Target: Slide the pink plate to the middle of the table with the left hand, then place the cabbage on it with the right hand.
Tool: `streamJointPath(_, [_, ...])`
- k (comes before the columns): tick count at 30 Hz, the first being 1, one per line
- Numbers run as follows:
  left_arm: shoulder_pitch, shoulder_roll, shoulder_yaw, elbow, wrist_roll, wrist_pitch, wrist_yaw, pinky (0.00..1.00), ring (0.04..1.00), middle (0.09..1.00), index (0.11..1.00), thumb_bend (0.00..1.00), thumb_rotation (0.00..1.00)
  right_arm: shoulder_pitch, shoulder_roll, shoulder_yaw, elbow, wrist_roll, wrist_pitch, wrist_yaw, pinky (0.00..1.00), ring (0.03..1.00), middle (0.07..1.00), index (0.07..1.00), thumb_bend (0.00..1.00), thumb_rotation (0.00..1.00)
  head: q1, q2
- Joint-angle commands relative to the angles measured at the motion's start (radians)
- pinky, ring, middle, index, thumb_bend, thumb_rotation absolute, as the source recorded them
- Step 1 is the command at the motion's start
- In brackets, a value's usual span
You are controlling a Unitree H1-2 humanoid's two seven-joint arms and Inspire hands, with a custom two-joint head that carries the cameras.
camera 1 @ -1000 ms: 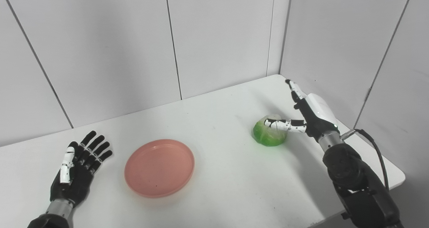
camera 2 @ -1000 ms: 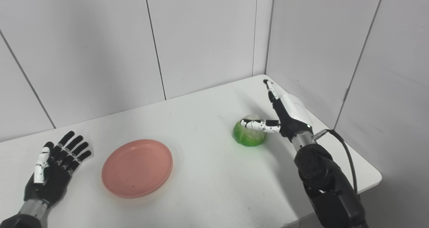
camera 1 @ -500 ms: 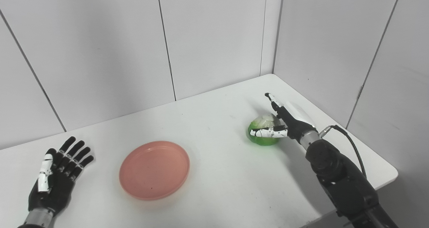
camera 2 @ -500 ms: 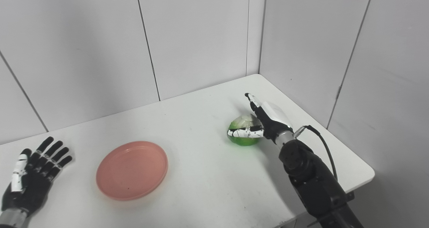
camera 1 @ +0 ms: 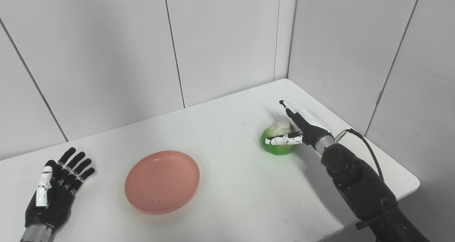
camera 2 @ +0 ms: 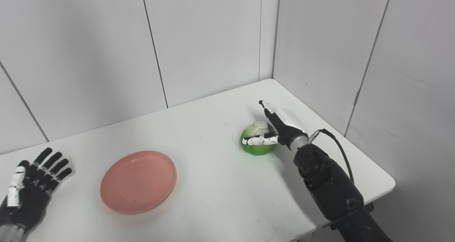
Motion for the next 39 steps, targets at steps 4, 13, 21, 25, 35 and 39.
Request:
streamJointPath(4, [0.126,-0.008,-0.01,0.081,0.027,0.049,0.011,0.76,0.811,0.83,0.825,0.48,0.85,-0.06,-0.04,-0.001,0.009,0.012,-0.02,-0.009,0.84,0.999,1.0,1.0,1.0,0.5,0.001,0.002])
streamJointPath(13, [0.134,-0.007,-0.015,0.055,0.023,0.058,0.003,0.77,0.819,0.838,0.836,0.48,0.84,-0.084,-0.049,0.049,0.039,-0.001,0.033,0.037,0.9,1.0,1.0,1.0,1.0,0.52,0.005,0.014])
streamJointPath(21, [0.143,-0.006,-0.024,0.033,0.023,0.068,0.0,0.78,0.827,0.847,0.843,0.48,0.86,-0.102,-0.047,0.063,0.061,0.052,0.037,0.094,0.93,1.0,1.0,1.0,1.0,0.46,0.005,0.022])
streamJointPath(25, [0.141,-0.007,-0.024,0.036,0.021,0.068,-0.002,0.78,0.828,0.847,0.842,0.49,0.85,-0.116,-0.054,0.084,0.077,0.057,0.041,0.121,0.93,0.987,1.0,1.0,1.0,0.44,0.008,0.024])
streamJointPath(35, [0.146,-0.009,-0.026,0.018,0.015,0.08,-0.007,0.79,0.839,0.857,0.848,0.49,0.84,-0.125,-0.04,0.099,0.106,0.066,0.031,0.096,0.71,0.744,0.772,0.78,0.96,0.14,0.009,0.029])
streamJointPath(39, [0.148,-0.009,-0.03,0.012,0.021,0.077,-0.004,0.78,0.837,0.856,0.847,0.5,0.84,-0.123,-0.024,0.087,0.114,0.078,0.034,0.059,0.52,0.547,0.586,0.535,0.61,0.12,0.009,0.029])
